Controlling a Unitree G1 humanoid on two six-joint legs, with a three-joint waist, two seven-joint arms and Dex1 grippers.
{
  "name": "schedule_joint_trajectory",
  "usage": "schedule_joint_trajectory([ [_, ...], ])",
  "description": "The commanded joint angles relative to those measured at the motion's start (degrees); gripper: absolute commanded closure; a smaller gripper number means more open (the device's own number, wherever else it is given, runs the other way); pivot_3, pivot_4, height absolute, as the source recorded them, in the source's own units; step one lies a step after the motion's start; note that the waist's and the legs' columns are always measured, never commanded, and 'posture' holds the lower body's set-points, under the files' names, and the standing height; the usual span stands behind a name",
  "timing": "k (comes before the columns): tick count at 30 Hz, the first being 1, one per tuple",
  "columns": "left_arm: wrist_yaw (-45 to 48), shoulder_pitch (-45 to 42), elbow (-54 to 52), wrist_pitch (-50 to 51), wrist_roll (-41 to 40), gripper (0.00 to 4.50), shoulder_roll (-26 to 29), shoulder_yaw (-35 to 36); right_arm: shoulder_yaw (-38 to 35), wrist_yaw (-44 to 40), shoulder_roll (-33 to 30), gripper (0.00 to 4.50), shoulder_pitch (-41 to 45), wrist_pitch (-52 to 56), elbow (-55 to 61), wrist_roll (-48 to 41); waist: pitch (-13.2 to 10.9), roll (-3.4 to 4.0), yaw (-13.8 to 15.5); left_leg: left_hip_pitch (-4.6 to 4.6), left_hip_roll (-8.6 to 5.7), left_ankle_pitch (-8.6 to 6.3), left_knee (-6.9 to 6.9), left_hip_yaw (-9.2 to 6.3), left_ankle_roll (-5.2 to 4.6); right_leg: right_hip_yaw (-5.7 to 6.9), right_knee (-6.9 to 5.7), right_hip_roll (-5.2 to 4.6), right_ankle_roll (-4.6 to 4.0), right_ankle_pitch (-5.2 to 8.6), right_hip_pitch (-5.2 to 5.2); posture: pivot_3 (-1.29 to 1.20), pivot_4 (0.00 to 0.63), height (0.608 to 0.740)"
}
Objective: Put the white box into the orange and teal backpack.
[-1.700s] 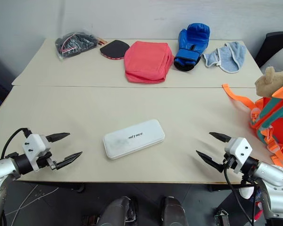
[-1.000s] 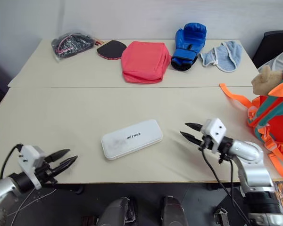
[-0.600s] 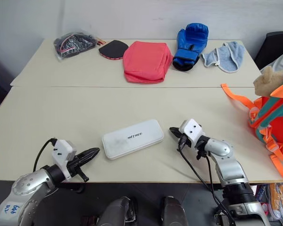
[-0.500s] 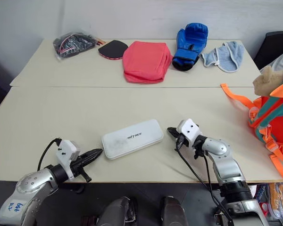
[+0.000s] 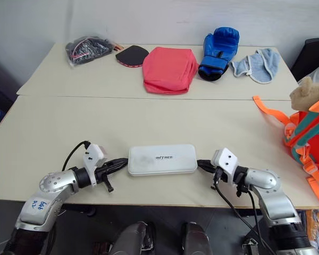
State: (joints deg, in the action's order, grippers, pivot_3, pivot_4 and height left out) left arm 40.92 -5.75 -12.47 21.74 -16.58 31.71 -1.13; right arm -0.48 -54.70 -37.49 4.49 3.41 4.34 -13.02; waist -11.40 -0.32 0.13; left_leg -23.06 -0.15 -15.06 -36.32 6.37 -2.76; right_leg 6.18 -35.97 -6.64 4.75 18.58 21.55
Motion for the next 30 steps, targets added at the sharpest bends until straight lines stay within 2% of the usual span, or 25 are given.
schedule_joint_trajectory([
  [1, 2.0, -1.4, 0.4, -1.3, 0.0, 4.44, -1.0, -2.3, -2.0, -0.4, -1.8, 4.50, -2.9, 0.2, 4.0, -1.3, 0.0, 0.00, 0.0, 0.00, 0.00, 0.02, 0.00, -0.01, -0.03, 0.01, 0.00, 0.00, 0.00, 0.00, 0.00, 0.00, 0.150, 0.740],
  [6, 3.5, -0.9, 1.7, -0.2, -1.8, 4.44, -0.4, -0.3, -7.3, -1.5, -5.5, 4.50, -8.5, 0.6, 4.9, -2.9, 0.0, 0.00, 0.0, 0.00, 0.01, 0.03, 0.00, 0.00, -0.05, 0.01, 0.01, 0.00, 0.00, 0.00, -0.01, 0.00, 0.150, 0.740],
  [9, 4.5, -1.8, 3.5, 7.0, -7.1, 3.93, 0.9, 4.2, -8.5, -1.7, -6.6, 4.50, -9.1, -0.3, 3.6, -2.8, 0.0, -0.01, -0.1, 0.00, 0.02, 0.03, -0.03, -0.01, -0.05, 0.00, 0.01, 0.00, 0.00, 0.00, -0.02, 0.00, 0.150, 0.740],
  [11, 6.2, -3.6, 5.4, 16.8, -11.7, 3.31, 3.8, 6.3, -8.8, -1.5, -6.7, 4.50, -8.6, -0.7, 2.6, -2.5, 0.0, -0.02, -0.2, 0.03, 0.06, 0.12, -0.03, -0.01, -0.09, 0.01, -0.01, 0.04, 0.00, 0.00, -0.02, 0.00, 0.150, 0.740],
  [16, 8.8, -14.0, 10.6, 51.3, -29.4, 1.77, 9.8, 11.9, -7.6, -1.5, -6.5, 4.50, -4.7, -3.0, -1.6, -1.2, 0.0, -0.03, -0.2, 0.06, 0.11, 0.26, -0.01, -0.07, 0.04, 0.05, -0.11, 0.10, -0.01, 0.01, -0.01, 0.00, 0.150, 0.740],
  [20, 3.2, -24.1, 18.0, 66.3, -29.9, 0.60, 7.2, 13.8, -5.5, -2.4, -6.1, 4.50, -0.5, -5.2, -5.4, -0.1, 0.0, -0.04, 0.0, 0.01, 0.04, 0.32, -0.08, -0.13, -0.03, 0.07, -0.12, 0.10, 0.00, 0.01, -0.02, 0.00, 0.150, 0.740],
  [22, 0.1, -27.6, 21.5, 70.1, -29.5, 0.02, 6.2, 12.5, -4.5, -2.8, -5.8, 4.50, 1.1, -5.8, -6.5, 0.3, 0.0, -0.07, 0.0, 0.00, 0.00, 0.33, -0.11, -0.16, -0.05, 0.07, -0.14, 0.09, 0.00, 0.01, -0.05, 0.00, 0.150, 0.740],
  [25, -3.3, -31.0, 26.5, 70.8, -32.7, 0.02, 6.0, 7.2, -2.7, -3.5, -5.1, 4.50, 3.9, -6.4, -8.0, 0.7, 0.0, -0.10, 0.0, 0.00, 0.00, 0.34, -0.14, -0.16, -0.04, 0.07, -0.17, 0.09, 0.00, 0.01, -0.06, 0.00, 0.150, 0.740],
  [30, -10.6, -35.4, 32.3, 70.8, -37.2, 0.02, 0.5, 7.3, 0.2, -4.3, -3.5, 4.50, 7.9, -6.5, -9.7, 1.4, 0.0, -0.09, 0.0, 0.01, -0.01, 0.36, -0.28, -0.17, -0.02, 0.05, -0.30, 0.08, 0.00, 0.01, -0.07, 0.00, 0.150, 0.740],
])
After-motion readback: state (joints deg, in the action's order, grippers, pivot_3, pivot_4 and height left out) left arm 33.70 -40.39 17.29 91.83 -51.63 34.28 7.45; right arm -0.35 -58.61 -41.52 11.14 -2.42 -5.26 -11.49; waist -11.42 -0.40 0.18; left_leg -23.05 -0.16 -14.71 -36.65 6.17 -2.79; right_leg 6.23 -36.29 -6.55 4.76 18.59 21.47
